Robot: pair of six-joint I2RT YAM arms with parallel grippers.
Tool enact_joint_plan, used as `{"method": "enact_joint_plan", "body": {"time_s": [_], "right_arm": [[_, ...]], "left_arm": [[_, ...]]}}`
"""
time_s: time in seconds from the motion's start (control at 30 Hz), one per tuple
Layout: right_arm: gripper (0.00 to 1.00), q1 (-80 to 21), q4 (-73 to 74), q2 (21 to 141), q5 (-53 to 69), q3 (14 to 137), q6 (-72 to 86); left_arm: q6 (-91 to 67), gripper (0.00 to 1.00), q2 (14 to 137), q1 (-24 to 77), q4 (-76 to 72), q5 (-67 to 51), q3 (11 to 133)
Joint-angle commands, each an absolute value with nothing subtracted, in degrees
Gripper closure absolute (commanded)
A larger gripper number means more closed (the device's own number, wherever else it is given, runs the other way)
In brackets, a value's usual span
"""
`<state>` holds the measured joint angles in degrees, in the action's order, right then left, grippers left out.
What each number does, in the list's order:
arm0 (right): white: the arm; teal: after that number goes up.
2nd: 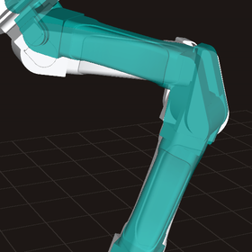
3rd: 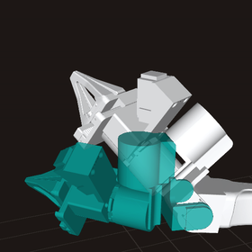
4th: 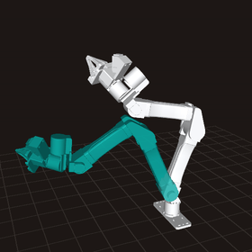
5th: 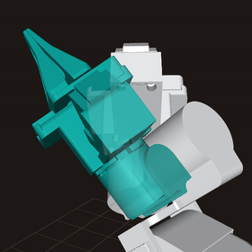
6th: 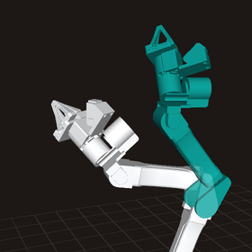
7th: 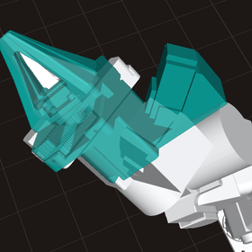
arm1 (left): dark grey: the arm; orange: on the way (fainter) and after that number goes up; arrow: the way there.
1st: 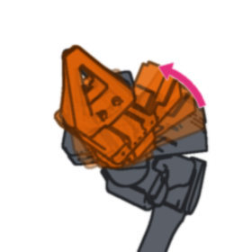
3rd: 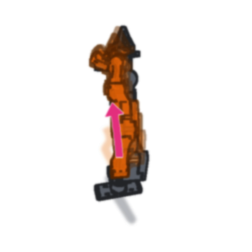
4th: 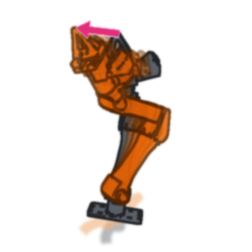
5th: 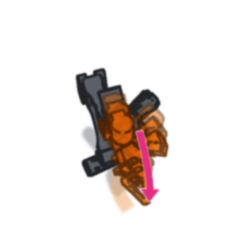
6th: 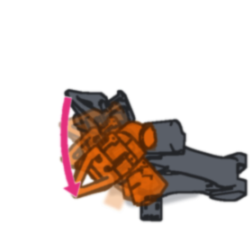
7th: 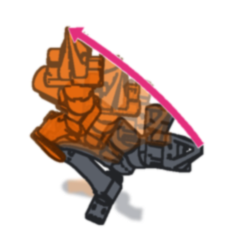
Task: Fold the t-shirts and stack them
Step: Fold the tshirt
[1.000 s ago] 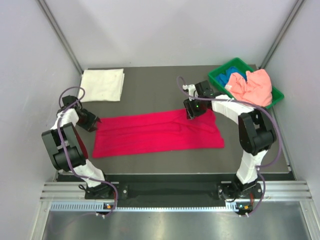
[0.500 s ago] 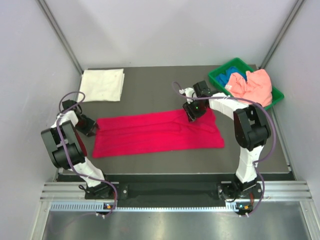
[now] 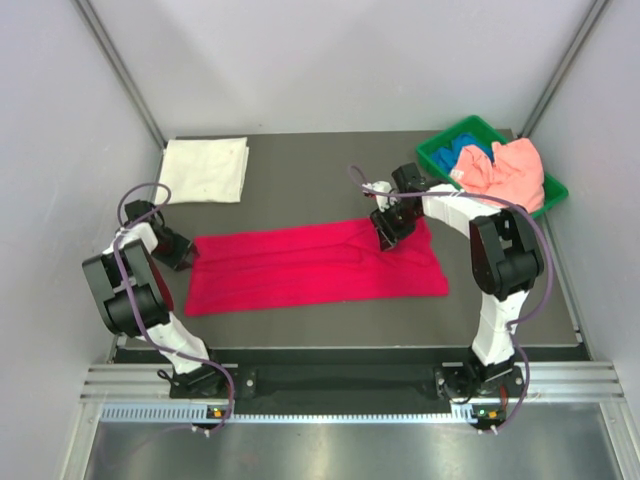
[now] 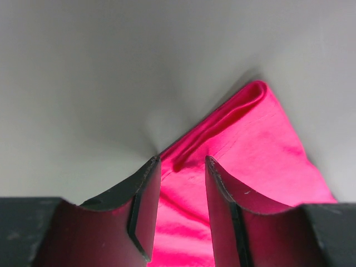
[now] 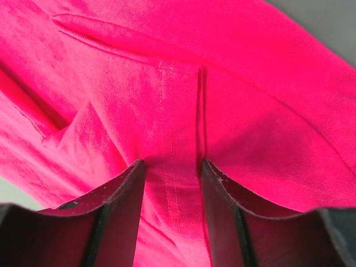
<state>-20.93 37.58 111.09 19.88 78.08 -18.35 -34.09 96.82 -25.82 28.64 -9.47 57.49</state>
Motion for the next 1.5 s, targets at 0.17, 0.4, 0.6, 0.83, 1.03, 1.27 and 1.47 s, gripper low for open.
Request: {"method": "enact_joint_plan", "body": {"time_s": [0.17,0.4,0.6,0.83,1.03,1.27,1.47], "right_arm": [[0.69,-20.66,38.06,111.62,22.32,80.24,-19.60],[0.95,-20.65,35.51,111.10,20.39,79.89,-18.54],[1.00,-20.65,34.63,108.90,20.13,79.45,-18.11],[1.00,-20.65,33.93,104.69,16.18,79.28,-16.70],[1.00,-20.74,33.22,100.64,16.17,77.52,-16.52],[1.00,-20.83,36.47,100.28,16.96,77.52,-16.26],[1.00,-21.62,38.76,98.88,14.24,74.89,-15.30]], "left_arm": [[-35.34,0.60,97.64,-26.19,24.61,-12.48,57.30],[-33.40,0.75,98.96,-26.02,25.65,-13.63,58.97],[-32.87,0.87,98.44,-25.84,26.80,-12.74,60.11],[-33.31,1.00,97.65,-25.40,30.23,-10.56,63.36],[-33.14,1.00,97.91,-25.40,33.48,-8.18,65.57],[-32.70,1.00,97.56,-25.40,35.42,-6.15,66.27],[-32.34,1.00,98.17,-25.31,37.09,-4.31,65.92]]}}
